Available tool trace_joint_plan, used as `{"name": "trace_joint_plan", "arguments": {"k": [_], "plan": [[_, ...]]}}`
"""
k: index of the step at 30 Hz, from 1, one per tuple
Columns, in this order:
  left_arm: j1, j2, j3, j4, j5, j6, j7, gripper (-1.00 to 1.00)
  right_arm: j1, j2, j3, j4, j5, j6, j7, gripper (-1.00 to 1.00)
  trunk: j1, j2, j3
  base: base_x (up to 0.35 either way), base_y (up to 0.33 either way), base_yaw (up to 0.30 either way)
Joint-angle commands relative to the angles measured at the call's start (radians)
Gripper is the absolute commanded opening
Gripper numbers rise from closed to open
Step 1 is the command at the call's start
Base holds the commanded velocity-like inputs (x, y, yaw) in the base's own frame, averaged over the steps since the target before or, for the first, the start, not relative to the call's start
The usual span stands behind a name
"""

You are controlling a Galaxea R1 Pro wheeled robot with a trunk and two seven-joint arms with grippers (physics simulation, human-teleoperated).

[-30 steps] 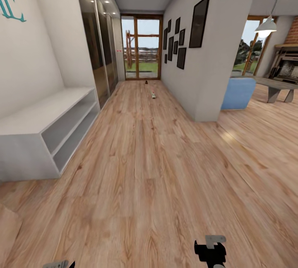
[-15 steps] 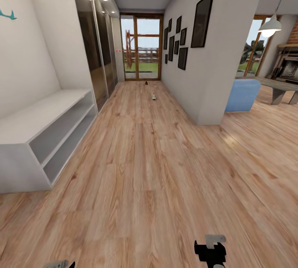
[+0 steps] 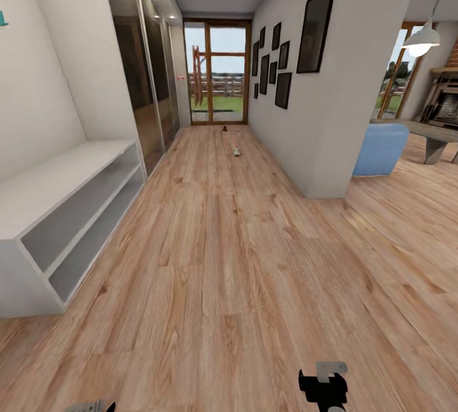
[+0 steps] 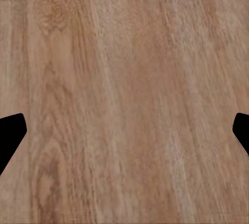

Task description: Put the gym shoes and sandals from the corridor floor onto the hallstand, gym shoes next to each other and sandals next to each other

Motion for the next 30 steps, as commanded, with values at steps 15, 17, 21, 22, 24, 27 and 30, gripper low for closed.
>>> {"name": "trace_joint_plan", "arguments": {"k": [15, 17, 21, 22, 24, 27, 30], "plan": [[-0.001, 0.000, 0.009, 0.001, -0.010, -0.004, -0.004, 1.00, 0.000, 0.000, -0.008, 0.001, 0.010, -0.002, -0.004, 1.00, 0.000, 0.000, -0.001, 0.340, 0.000, 0.000], [-0.001, 0.000, 0.009, 0.001, -0.010, -0.004, -0.004, 1.00, 0.000, 0.000, -0.008, 0.001, 0.010, -0.002, -0.004, 1.00, 0.000, 0.000, -0.001, 0.340, 0.000, 0.000], [-0.001, 0.000, 0.009, 0.001, -0.010, -0.004, -0.004, 1.00, 0.000, 0.000, -0.008, 0.001, 0.010, -0.002, -0.004, 1.00, 0.000, 0.000, -0.001, 0.340, 0.000, 0.000], [-0.001, 0.000, 0.009, 0.001, -0.010, -0.004, -0.004, 1.00, 0.000, 0.000, -0.008, 0.001, 0.010, -0.002, -0.004, 1.00, 0.000, 0.000, -0.001, 0.340, 0.000, 0.000], [-0.001, 0.000, 0.009, 0.001, -0.010, -0.004, -0.004, 1.00, 0.000, 0.000, -0.008, 0.001, 0.010, -0.002, -0.004, 1.00, 0.000, 0.000, -0.001, 0.340, 0.000, 0.000], [-0.001, 0.000, 0.009, 0.001, -0.010, -0.004, -0.004, 1.00, 0.000, 0.000, -0.008, 0.001, 0.010, -0.002, -0.004, 1.00, 0.000, 0.000, -0.001, 0.340, 0.000, 0.000], [-0.001, 0.000, 0.009, 0.001, -0.010, -0.004, -0.004, 1.00, 0.000, 0.000, -0.008, 0.001, 0.010, -0.002, -0.004, 1.00, 0.000, 0.000, -0.001, 0.340, 0.000, 0.000]]}}
